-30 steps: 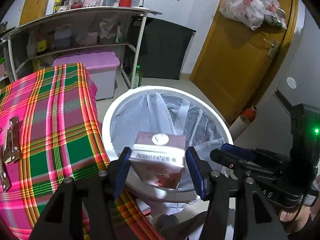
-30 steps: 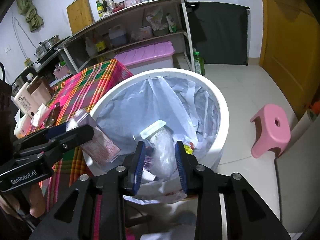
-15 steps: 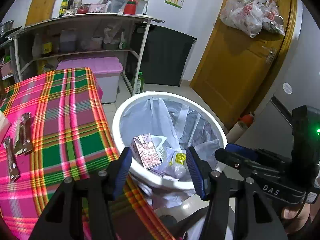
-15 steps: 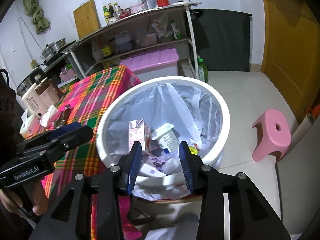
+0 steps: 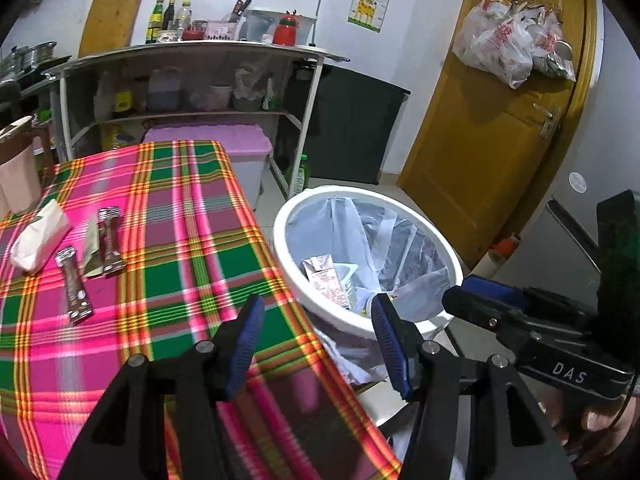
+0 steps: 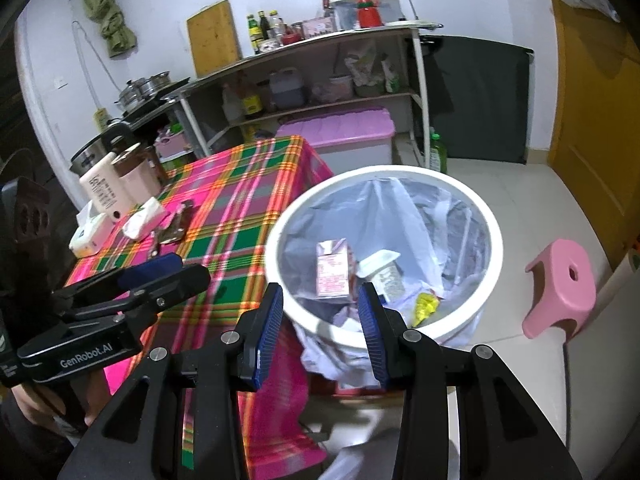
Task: Collect trash
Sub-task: 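Move both open grippers back over the table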
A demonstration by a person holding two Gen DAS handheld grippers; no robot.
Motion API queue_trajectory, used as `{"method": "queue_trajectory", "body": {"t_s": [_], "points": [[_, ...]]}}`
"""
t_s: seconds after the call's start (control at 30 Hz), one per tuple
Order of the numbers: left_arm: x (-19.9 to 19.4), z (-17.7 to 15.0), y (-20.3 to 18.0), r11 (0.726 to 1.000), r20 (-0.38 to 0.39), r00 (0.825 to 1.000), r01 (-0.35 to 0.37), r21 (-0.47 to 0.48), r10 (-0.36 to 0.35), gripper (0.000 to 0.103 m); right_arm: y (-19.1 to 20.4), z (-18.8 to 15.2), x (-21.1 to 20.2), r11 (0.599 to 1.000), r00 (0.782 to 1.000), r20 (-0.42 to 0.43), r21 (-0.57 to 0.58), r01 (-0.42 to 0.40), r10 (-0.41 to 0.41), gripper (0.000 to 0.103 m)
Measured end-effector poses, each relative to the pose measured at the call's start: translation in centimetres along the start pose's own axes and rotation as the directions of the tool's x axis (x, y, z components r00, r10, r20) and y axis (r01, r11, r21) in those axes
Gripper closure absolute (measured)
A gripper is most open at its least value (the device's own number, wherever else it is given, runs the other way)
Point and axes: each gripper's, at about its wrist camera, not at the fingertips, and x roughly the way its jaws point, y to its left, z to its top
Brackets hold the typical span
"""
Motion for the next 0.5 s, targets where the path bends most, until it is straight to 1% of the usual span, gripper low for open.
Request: {"method": "queue_trajectory", "body": {"t_s": [0.27,0.5], "points": [[-2.0,-0.8,1.1,0.999,0.031,0.999,-0.037,-0.021,0.037,0.045,2.5,-0.3,-0.3,0.998,0.999,0.001,-0.044,-0.037,0.037,0.063],[-3.4,-1.9,2.6,0.996,0.042,0.996,-0.073,-0.050,0.075,0.045,4.1,-0.7,-0.3,0.995,0.998,-0.003,-0.070,-0.067,0.067,0.063]]}}
